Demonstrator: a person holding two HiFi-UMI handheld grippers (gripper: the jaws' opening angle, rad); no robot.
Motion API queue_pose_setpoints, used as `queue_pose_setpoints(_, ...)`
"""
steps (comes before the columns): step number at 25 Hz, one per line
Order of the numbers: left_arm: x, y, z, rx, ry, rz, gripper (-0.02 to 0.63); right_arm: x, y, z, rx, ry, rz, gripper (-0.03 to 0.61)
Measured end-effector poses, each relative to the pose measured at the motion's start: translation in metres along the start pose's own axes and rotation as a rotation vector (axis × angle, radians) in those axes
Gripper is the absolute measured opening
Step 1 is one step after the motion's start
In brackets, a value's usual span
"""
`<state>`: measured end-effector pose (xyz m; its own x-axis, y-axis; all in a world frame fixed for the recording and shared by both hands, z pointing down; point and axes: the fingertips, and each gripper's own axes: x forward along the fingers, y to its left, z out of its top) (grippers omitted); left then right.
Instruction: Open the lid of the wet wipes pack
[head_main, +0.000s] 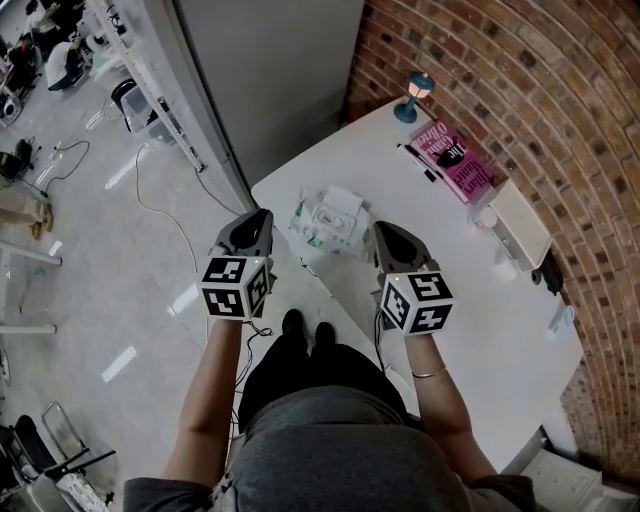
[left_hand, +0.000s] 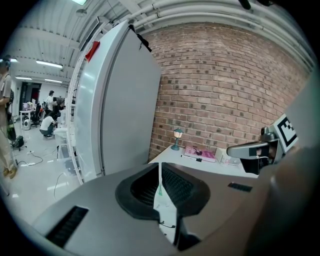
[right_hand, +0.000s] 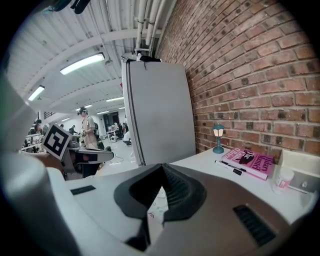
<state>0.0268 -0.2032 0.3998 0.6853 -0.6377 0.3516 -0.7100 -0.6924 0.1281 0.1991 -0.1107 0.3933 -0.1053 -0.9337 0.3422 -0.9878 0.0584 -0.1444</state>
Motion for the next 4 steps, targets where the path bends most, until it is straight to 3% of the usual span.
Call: queue_pose_setpoints(4,0.0021,-0.0005,-0.0052,-0.003,0.008,-0.003,0.034,0.0019,0.0025,-0.0028,-0.002,0.006,0.006,0.002)
